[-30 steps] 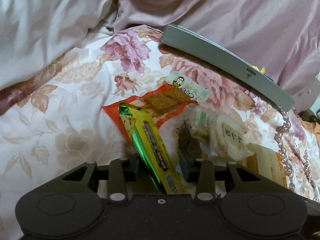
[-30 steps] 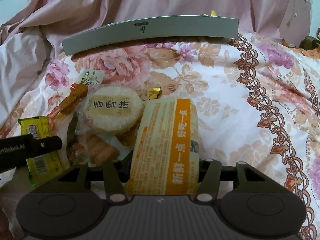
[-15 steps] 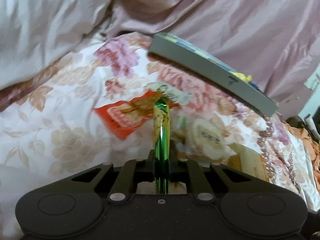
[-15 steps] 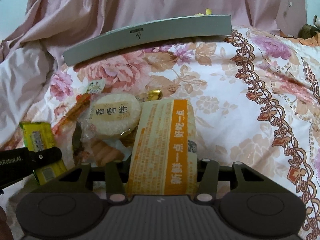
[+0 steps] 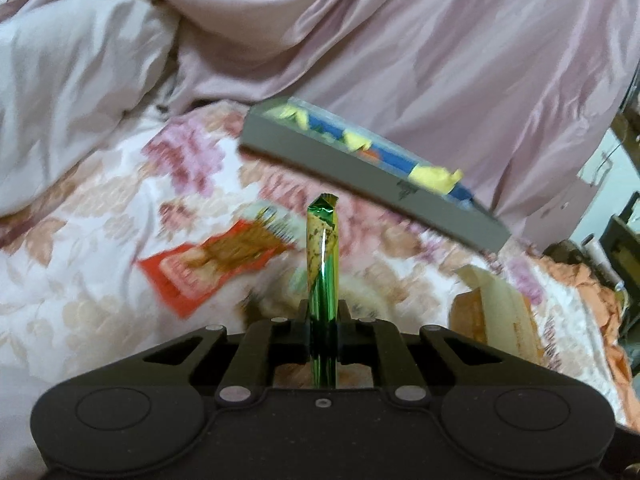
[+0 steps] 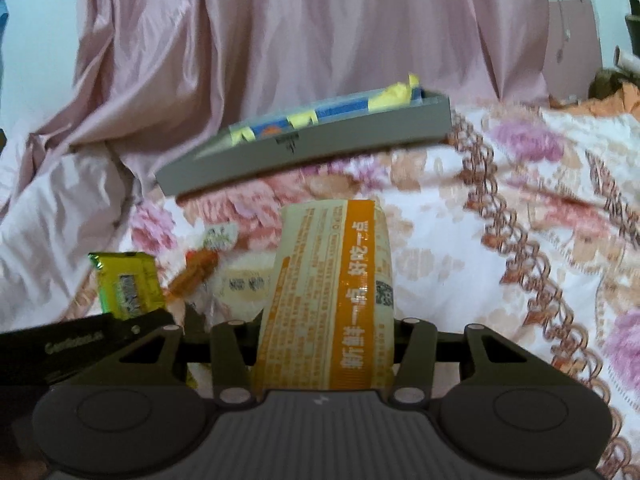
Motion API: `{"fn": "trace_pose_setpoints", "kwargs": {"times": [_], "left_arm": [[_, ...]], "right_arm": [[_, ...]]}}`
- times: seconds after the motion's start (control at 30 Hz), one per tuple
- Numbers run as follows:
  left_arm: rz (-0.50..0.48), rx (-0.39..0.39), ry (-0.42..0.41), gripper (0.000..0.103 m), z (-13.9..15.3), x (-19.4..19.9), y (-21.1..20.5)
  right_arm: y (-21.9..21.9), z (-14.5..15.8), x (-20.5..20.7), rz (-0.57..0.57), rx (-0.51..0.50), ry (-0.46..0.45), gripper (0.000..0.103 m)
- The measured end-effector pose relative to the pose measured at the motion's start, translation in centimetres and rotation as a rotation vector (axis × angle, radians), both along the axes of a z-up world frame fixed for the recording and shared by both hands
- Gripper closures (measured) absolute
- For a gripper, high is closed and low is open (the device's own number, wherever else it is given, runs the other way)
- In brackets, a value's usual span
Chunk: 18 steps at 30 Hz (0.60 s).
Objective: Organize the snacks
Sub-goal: 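Lift and carry the green candy stick and bread pack into the grey tray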
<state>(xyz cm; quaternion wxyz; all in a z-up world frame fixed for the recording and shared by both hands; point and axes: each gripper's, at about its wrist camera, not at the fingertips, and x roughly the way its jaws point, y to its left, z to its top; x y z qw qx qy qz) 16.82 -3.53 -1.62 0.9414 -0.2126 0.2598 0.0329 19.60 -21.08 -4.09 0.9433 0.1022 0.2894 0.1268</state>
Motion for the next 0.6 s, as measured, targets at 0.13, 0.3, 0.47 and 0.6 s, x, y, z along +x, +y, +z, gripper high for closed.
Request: {"fn": "trace_pose_setpoints", "kwargs": {"times": [0.13, 0.3, 0.47, 0.6], "left_arm": [[0.005, -0.007, -0.029, 0.092, 1.5, 1.1, -0.7], [0.016, 0.002, -0.077, 0.092, 3.8, 3.5, -0.7], [0.038, 0.041, -0.120, 0.092, 6.5, 6.7, -0.3], [0.036, 0.085, -0.148, 0.092, 8.0, 9.6, -0.2]], "right_arm": [[-0.4, 1.5, 0.1, -0.004, 0.015, -0.051, 0.051], [-1.1, 3.3, 1.4, -0.009, 0.021, -0.117, 0.050], [-2.1, 5.0, 4.6, -0.032, 0.046, -0.212, 0.050], [-3.4, 6.1, 8.0, -0.065, 0.053, -0.311, 0.050]]}}
